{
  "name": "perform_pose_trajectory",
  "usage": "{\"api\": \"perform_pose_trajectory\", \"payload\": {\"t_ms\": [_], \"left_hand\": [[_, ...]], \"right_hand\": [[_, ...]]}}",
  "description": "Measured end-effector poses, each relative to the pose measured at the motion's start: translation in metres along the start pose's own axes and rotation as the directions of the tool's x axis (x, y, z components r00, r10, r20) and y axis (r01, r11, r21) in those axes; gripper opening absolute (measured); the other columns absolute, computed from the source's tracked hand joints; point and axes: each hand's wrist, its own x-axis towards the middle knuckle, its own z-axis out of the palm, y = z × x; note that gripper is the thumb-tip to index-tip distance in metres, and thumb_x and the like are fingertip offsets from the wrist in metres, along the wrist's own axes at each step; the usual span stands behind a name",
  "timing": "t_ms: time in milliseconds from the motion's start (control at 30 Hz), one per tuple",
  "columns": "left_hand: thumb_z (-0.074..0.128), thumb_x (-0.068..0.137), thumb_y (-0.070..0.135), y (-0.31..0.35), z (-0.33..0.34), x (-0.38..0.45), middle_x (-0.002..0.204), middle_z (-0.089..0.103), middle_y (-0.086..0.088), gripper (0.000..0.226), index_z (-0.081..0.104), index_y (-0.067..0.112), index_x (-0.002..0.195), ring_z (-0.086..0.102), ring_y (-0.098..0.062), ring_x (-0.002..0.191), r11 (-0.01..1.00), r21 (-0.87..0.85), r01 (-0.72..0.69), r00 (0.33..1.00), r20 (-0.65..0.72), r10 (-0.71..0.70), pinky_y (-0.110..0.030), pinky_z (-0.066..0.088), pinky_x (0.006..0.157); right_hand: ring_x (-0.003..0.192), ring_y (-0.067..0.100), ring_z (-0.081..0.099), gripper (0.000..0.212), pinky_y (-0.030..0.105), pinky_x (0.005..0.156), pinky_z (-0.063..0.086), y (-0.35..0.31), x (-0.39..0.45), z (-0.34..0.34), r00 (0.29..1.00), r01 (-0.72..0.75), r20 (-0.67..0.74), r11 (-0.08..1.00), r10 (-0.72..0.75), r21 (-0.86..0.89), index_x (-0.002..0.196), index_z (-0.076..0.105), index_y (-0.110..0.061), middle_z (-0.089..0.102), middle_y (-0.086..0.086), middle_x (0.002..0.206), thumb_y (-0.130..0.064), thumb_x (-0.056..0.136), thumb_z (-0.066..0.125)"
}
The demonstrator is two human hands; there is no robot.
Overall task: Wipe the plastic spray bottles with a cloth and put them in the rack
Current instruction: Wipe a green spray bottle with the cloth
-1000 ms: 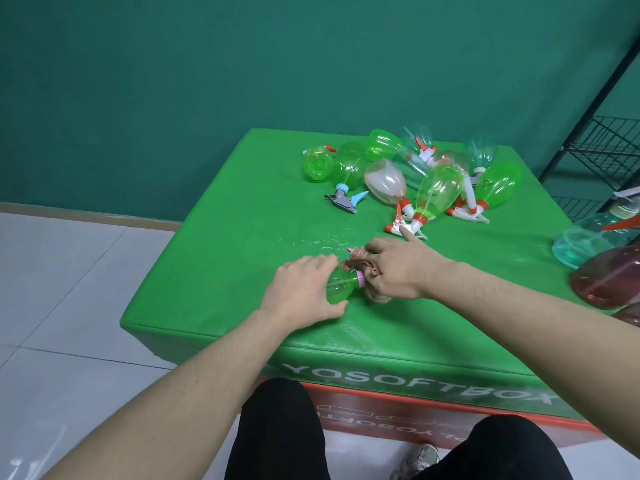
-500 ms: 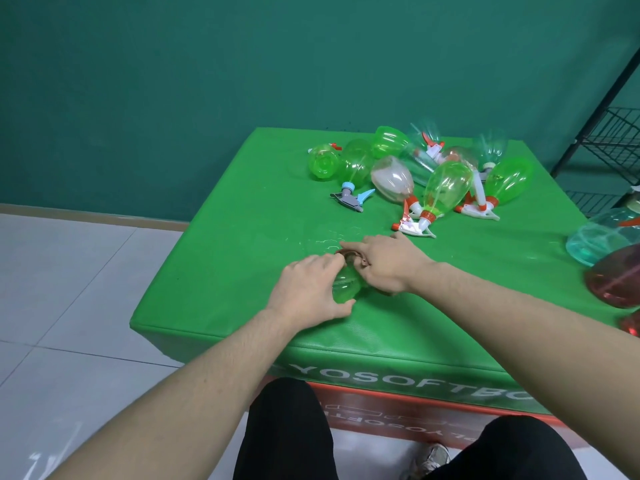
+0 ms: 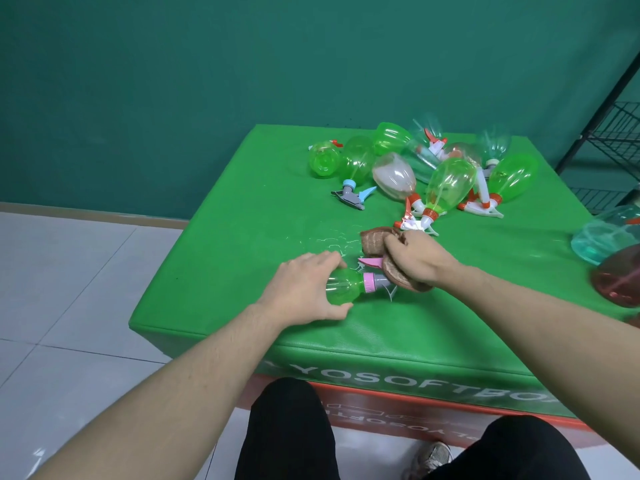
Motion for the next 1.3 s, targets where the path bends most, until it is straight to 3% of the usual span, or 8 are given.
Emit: {"api": "perform_pose_trajectory", "payload": {"t_ms": [167, 467, 600, 733, 800, 967, 1200, 1300], "left_hand": [[0.068, 0.083, 0.062, -0.005, -0.003, 0.003, 0.145, 0.051, 0.008, 0.077, 0.04, 0.027, 0.146, 0.049, -0.011, 0.126, 1.0, -0.028, -0.004, 1.0, 0.01, 0.004, -0.031, 0.037, 0.111], [0.07, 0.081, 0.057, -0.004, -0.009, 0.005, 0.149, 0.047, 0.005, 0.087, 0.031, 0.03, 0.155, 0.044, -0.014, 0.135, 0.999, -0.048, -0.006, 0.996, 0.084, 0.01, -0.036, 0.034, 0.117], [0.073, 0.081, 0.048, -0.005, -0.017, 0.005, 0.149, 0.04, 0.0, 0.09, 0.03, 0.021, 0.156, 0.046, -0.016, 0.13, 0.996, -0.091, 0.024, 0.989, 0.148, -0.01, -0.035, 0.04, 0.113], [0.075, 0.083, 0.047, -0.01, -0.023, 0.002, 0.158, 0.022, -0.001, 0.091, 0.027, 0.02, 0.155, 0.064, -0.015, 0.093, 0.988, -0.12, 0.097, 0.98, 0.185, -0.074, -0.028, 0.052, 0.079], [0.077, 0.083, 0.051, -0.01, -0.024, 0.001, 0.167, 0.008, -0.001, 0.092, 0.027, 0.025, 0.155, 0.063, -0.022, 0.113, 0.986, -0.115, 0.12, 0.978, 0.187, -0.098, -0.033, 0.052, 0.096], [0.077, 0.076, 0.064, 0.001, -0.02, 0.002, 0.152, 0.048, -0.005, 0.096, 0.033, 0.029, 0.153, 0.056, -0.021, 0.127, 0.988, -0.096, 0.125, 0.978, 0.178, -0.107, -0.038, 0.046, 0.11], [0.079, 0.076, 0.056, 0.022, -0.006, 0.005, 0.133, 0.051, 0.0, 0.093, 0.031, 0.032, 0.151, 0.063, -0.013, 0.094, 0.956, -0.192, 0.222, 0.975, 0.011, -0.224, -0.032, 0.058, 0.083], [0.079, 0.076, 0.05, 0.037, 0.0, 0.01, 0.137, 0.048, 0.0, 0.097, 0.027, 0.027, 0.155, 0.062, -0.015, 0.1, 0.927, -0.289, 0.24, 0.965, -0.036, -0.261, -0.036, 0.058, 0.09]], "right_hand": [[0.089, 0.031, 0.061, 0.045, 0.036, 0.08, 0.046, -0.002, 0.006, 0.004, 0.952, -0.236, -0.104, 0.905, 0.289, 0.354, 0.092, 0.057, -0.01, 0.064, 0.015, 0.096, -0.04, 0.105, 0.027], [0.103, 0.03, 0.064, 0.061, 0.036, 0.09, 0.047, 0.015, -0.012, -0.003, 0.854, -0.397, 0.018, 0.629, 0.52, 0.669, 0.133, 0.055, -0.006, 0.066, 0.015, 0.12, -0.052, 0.101, 0.033], [0.092, 0.027, 0.069, 0.045, 0.034, 0.079, 0.054, 0.016, -0.025, 0.003, 0.84, -0.335, 0.035, 0.466, 0.541, 0.819, 0.121, 0.06, -0.007, 0.072, 0.013, 0.105, -0.044, 0.102, 0.042], [0.084, 0.027, 0.071, 0.034, 0.045, 0.084, 0.06, 0.012, -0.04, 0.007, 0.852, -0.271, 0.099, 0.272, 0.514, 0.923, 0.114, 0.061, -0.009, 0.074, 0.014, 0.1, -0.035, 0.106, 0.041], [0.086, 0.028, 0.071, 0.032, 0.05, 0.089, 0.059, 0.011, -0.045, 0.008, 0.857, -0.262, 0.137, 0.191, 0.497, 0.946, 0.113, 0.06, -0.008, 0.073, 0.016, 0.1, -0.031, 0.108, 0.038], [0.092, 0.029, 0.071, 0.028, 0.046, 0.08, 0.059, 0.002, -0.055, 0.012, 0.852, -0.237, 0.178, 0.059, 0.492, 0.97, 0.11, 0.059, -0.009, 0.073, 0.017, 0.105, -0.028, 0.109, 0.039], [0.088, 0.027, 0.071, 0.029, 0.04, 0.067, 0.058, -0.004, -0.061, 0.017, 0.825, -0.193, 0.198, -0.065, 0.529, 0.979, 0.109, 0.06, -0.007, 0.072, 0.016, 0.104, -0.03, 0.109, 0.042], [0.089, 0.027, 0.072, 0.031, 0.044, 0.08, 0.06, -0.012, -0.06, 0.018, 0.861, -0.158, 0.195, -0.118, 0.47, 0.98, 0.12, 0.061, -0.005, 0.073, 0.017, 0.111, -0.029, 0.105, 0.048]]}}
